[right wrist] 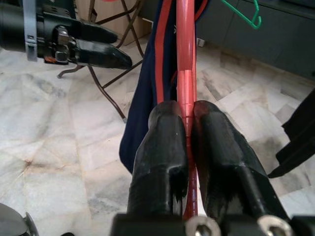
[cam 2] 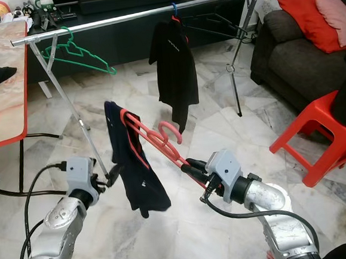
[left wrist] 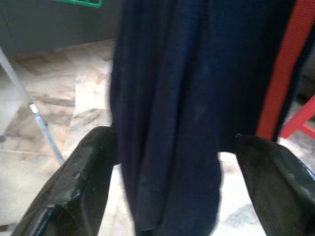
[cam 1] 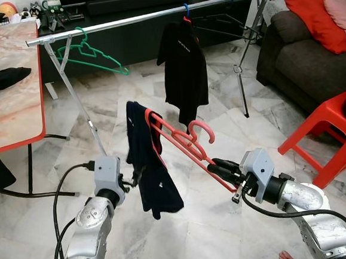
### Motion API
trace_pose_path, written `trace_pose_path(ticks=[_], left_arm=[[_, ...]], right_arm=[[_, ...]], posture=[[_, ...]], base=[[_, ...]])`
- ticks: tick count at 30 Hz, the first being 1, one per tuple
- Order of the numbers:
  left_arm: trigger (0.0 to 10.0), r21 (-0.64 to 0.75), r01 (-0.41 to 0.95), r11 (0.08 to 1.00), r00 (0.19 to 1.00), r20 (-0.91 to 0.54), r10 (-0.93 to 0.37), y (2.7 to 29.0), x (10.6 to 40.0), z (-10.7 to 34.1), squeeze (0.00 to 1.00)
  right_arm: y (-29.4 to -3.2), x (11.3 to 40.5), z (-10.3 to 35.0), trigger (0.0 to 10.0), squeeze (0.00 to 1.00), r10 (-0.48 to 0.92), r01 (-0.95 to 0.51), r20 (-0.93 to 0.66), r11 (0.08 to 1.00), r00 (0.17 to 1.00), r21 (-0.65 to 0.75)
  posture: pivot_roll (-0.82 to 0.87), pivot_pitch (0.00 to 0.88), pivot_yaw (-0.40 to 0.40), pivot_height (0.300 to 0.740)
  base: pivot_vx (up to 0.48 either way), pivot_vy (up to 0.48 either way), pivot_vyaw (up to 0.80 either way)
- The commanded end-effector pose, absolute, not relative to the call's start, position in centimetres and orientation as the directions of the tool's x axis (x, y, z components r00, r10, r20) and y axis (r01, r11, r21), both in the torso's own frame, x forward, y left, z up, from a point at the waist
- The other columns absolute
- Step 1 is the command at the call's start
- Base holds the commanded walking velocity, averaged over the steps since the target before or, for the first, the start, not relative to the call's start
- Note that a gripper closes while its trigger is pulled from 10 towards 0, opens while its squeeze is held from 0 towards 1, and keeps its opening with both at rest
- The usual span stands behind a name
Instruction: Hang hanger
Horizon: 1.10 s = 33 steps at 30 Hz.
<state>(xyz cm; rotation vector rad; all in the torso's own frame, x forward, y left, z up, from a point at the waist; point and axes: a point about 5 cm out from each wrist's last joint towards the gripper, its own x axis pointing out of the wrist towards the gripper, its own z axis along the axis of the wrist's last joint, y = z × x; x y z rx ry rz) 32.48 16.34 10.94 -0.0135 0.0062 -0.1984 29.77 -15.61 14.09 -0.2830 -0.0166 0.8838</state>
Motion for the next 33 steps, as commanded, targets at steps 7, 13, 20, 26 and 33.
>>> trace_pose_path(ticks=[7,13,20,26,33], left_arm=[[10.0,-0.042,0.257,0.966,0.965,-0.038,-0.258,14.7,32.4,9.5,0.00],[10.0,-0.041,0.207,0.978,0.978,-0.032,-0.208,15.2,33.1,9.8,0.00],[10.0,-0.034,0.127,0.991,0.991,-0.029,-0.128,15.6,33.5,9.7,0.00],[10.0,0.017,0.064,0.998,0.997,-0.045,-0.063,15.7,33.7,9.4,0.00],[10.0,-0.012,-0.013,1.000,0.999,-0.036,0.012,15.8,34.3,9.6,0.00]], right_arm=[[-14.8,29.6,15.6,0.0,0.00,0.798,-0.782,-0.063,0.566,0.599,-0.262],[-14.5,29.7,16.3,0.0,0.00,0.818,-0.796,-0.051,0.542,0.574,-0.268],[-14.5,29.5,16.4,0.0,0.00,0.823,-0.802,-0.053,0.533,0.565,-0.268],[-14.3,29.3,17.0,0.0,0.00,0.834,-0.810,-0.045,0.520,0.550,-0.271],[-14.2,29.0,17.6,0.0,0.00,0.842,-0.814,-0.029,0.511,0.539,-0.275]], posture=[[-0.02,0.135,-0.067,0.740],[-0.02,0.122,-0.077,0.740],[-0.03,0.103,-0.080,0.740],[-0.03,0.096,-0.080,0.740],[-0.04,0.100,-0.084,0.740]], base=[[0.000,0.000,0.00],[0.000,0.000,0.00],[0.000,0.000,0.00],[0.000,0.000,0.00],[0.000,0.000,0.00]])
